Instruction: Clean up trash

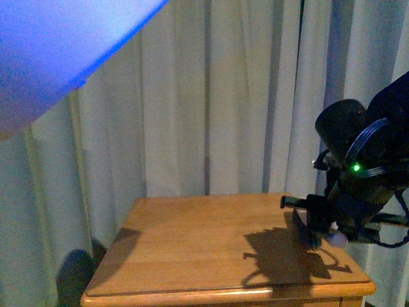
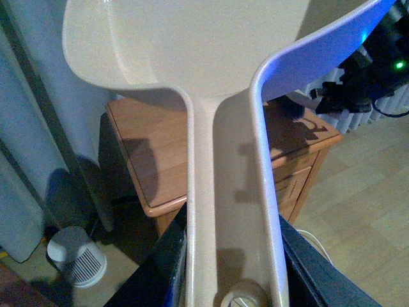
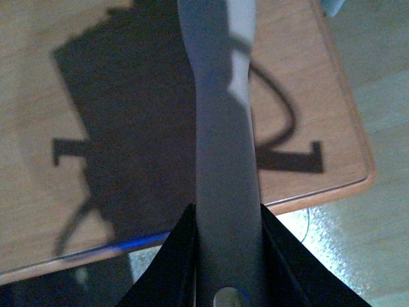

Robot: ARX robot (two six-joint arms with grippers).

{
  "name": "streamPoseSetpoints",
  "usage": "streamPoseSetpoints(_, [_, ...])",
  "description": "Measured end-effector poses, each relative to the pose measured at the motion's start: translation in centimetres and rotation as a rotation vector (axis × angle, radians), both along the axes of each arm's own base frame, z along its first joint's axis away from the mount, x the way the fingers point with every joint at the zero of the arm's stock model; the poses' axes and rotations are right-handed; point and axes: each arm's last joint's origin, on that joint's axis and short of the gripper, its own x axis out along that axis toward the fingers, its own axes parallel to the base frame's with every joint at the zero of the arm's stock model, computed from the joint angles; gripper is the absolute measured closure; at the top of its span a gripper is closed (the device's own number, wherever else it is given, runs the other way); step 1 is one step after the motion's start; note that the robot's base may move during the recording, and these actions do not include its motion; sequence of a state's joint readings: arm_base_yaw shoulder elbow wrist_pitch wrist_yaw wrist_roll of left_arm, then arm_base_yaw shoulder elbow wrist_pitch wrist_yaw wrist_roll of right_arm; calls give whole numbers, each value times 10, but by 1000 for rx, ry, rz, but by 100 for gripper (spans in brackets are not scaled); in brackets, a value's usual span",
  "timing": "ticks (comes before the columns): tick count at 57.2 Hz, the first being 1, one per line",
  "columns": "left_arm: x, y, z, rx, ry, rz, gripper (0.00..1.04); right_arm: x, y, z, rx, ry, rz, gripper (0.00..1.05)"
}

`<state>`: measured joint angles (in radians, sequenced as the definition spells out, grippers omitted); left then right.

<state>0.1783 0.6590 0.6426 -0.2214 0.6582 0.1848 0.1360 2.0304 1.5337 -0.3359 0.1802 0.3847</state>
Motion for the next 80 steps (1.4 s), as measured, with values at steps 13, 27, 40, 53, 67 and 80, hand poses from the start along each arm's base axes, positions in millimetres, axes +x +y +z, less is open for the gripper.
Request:
streamPoseSetpoints(13, [0,0,0,0,0,0,77,-32,-31,96,-135,-278,-33,81])
streamPoseSetpoints(27, [0,0,0,0,0,0,77,-90,-28,151,-295,-466,-53,81])
streamPoseSetpoints(40, [0,0,0,0,0,0,77,-147,-6,168,-478,-630,-40,81])
streamPoseSetpoints(53, [0,0,0,0,0,0,77,-210,11,166,-589,-752,-28,81])
streamPoseSetpoints(67, [0,0,0,0,0,0,77,-260,27,159,-639,-839,-58,81])
streamPoseSetpoints(80, [0,0,0,0,0,0,77,-291,37,141,-651,-863,-88,81])
